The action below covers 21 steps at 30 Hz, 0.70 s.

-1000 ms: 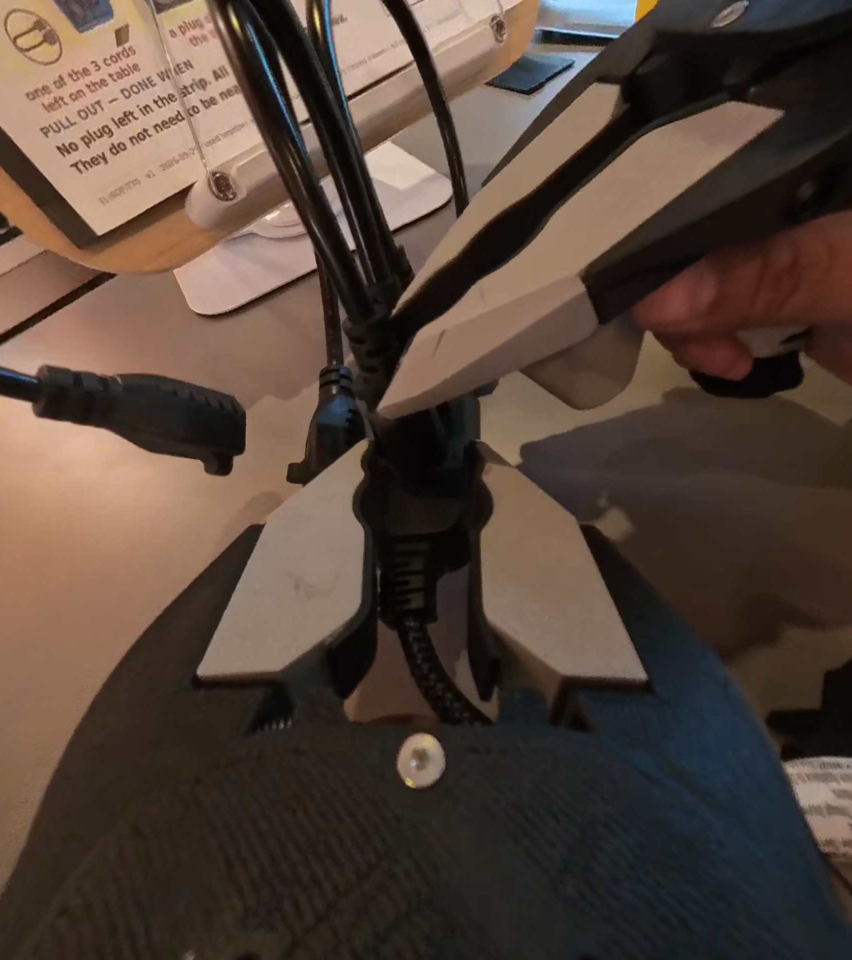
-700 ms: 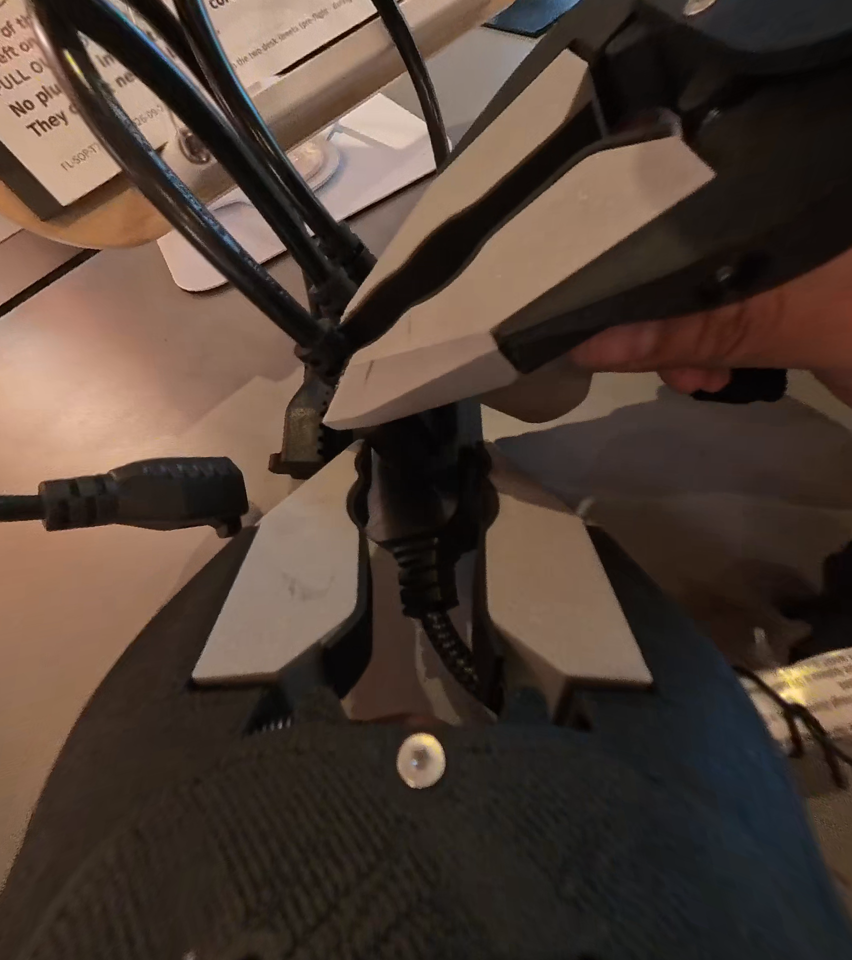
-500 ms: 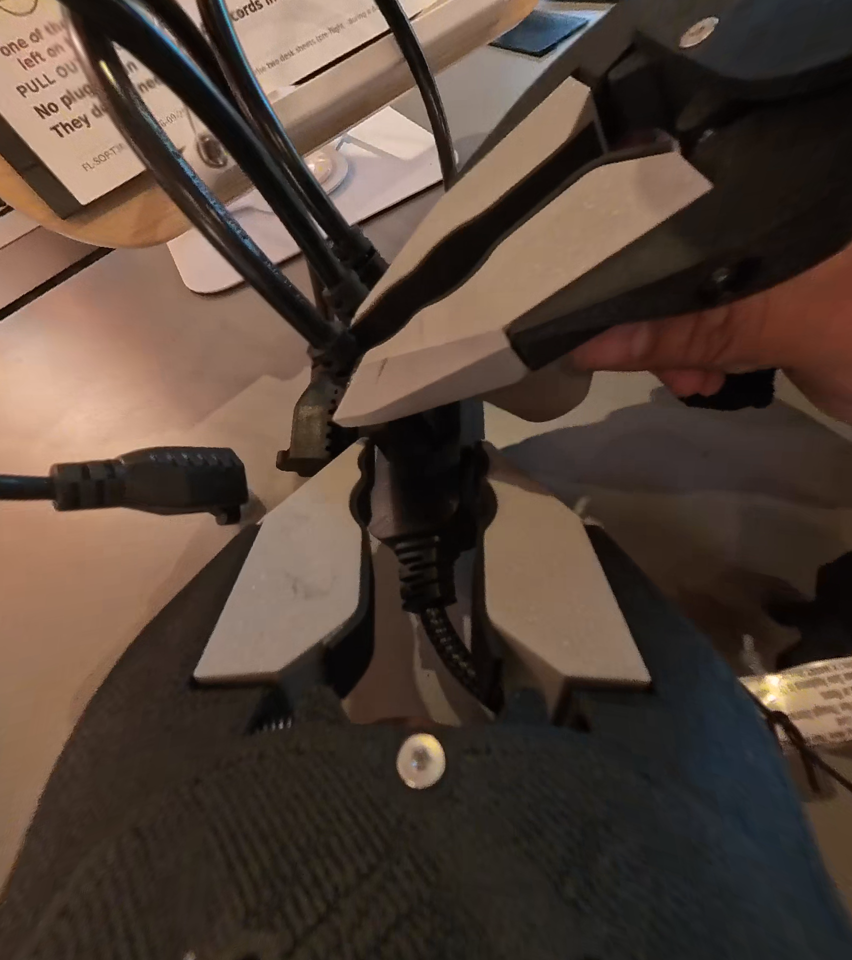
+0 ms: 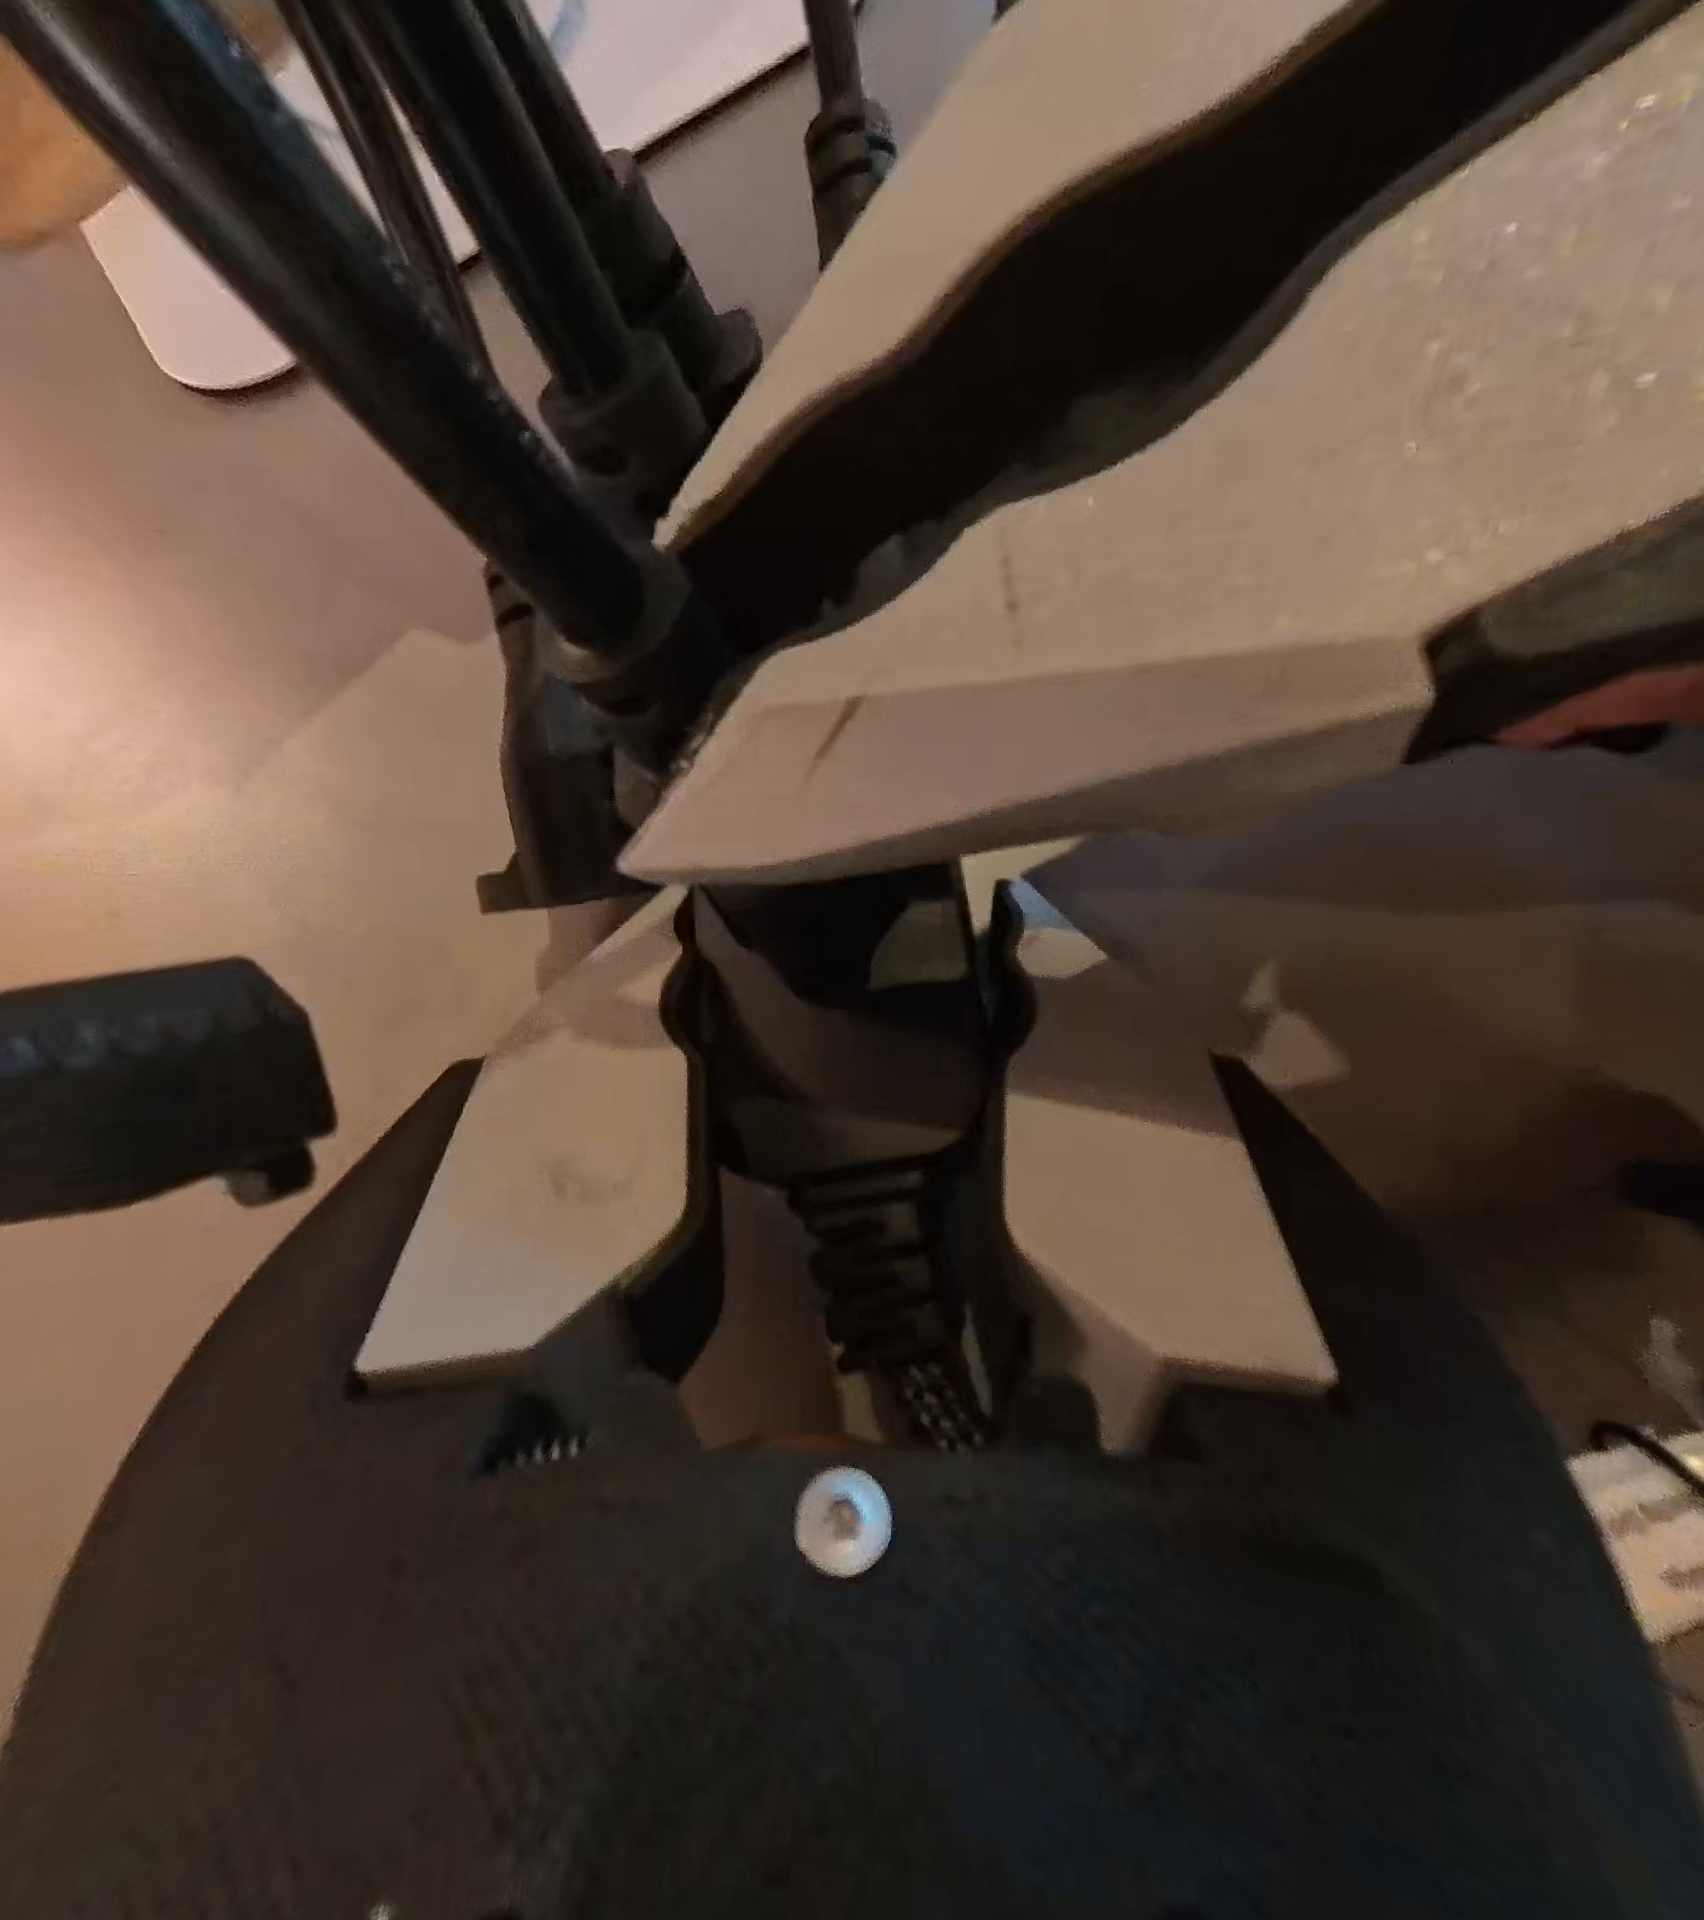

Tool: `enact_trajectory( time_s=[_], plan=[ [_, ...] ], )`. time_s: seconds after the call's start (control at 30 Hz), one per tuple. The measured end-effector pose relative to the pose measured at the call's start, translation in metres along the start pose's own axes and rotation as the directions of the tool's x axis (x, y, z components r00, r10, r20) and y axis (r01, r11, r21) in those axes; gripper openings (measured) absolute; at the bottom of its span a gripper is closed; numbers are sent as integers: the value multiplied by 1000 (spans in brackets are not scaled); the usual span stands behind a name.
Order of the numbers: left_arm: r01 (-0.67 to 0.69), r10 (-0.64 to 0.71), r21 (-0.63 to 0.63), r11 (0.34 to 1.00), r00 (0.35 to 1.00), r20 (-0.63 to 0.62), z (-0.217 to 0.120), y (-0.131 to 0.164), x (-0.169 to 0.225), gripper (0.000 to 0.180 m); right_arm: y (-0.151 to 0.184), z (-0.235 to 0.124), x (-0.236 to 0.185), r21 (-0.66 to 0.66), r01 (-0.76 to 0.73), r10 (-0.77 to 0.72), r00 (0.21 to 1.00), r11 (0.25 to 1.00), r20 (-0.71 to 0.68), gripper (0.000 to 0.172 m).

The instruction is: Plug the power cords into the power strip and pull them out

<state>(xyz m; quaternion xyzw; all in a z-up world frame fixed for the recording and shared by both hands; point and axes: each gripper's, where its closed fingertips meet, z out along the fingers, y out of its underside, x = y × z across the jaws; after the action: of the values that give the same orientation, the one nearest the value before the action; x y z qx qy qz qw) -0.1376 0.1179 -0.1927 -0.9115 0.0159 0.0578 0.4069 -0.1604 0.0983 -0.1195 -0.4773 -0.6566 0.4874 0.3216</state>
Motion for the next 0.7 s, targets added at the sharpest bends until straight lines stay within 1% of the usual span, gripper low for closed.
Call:
enact_trajectory(
  time_s=[0.13,0.2,0.27,0.3,0.33,0.37,0.4,0.47,0.53,0.7],
  plan=[
    [-14,14,-2,1000,1000,2,-1,1,1,52,1,-1,-1,-7,-27,28,999,1000,36,13],
    [-3,3,-7,1000,1000,2,0,1,0,52,1,1,-4,-1,-50,50,996,999,70,23],
    [-4,4,-14,1000,1000,11,1,0,-1,52,-2,3,-8,25,-104,101,990,994,102,35],
    [-9,9,-20,1000,1000,18,1,0,-2,52,-3,4,-8,36,-119,115,988,992,99,36],
    [-11,12,-22,1000,1000,22,1,0,-2,51,-3,5,-6,33,-115,113,991,993,76,31],
    [-14,14,-21,1000,1000,24,1,0,-2,51,-1,5,0,19,-104,103,994,994,34,18],
    [-19,20,-19,1000,999,31,1,-1,-2,52,0,5,3,7,-93,93,996,996,10,13],
    [-22,23,-25,999,999,46,1,-1,-2,52,0,4,4,0,-108,108,994,994,2,13],
    [-30,31,-30,999,997,69,1,-2,-3,52,0,5,5,-13,-82,81,997,997,-18,13],
    [-33,38,-44,998,993,114,5,-5,-5,52,1,7,12,-89,79,-94,980,993,-177,16]
  ],
)
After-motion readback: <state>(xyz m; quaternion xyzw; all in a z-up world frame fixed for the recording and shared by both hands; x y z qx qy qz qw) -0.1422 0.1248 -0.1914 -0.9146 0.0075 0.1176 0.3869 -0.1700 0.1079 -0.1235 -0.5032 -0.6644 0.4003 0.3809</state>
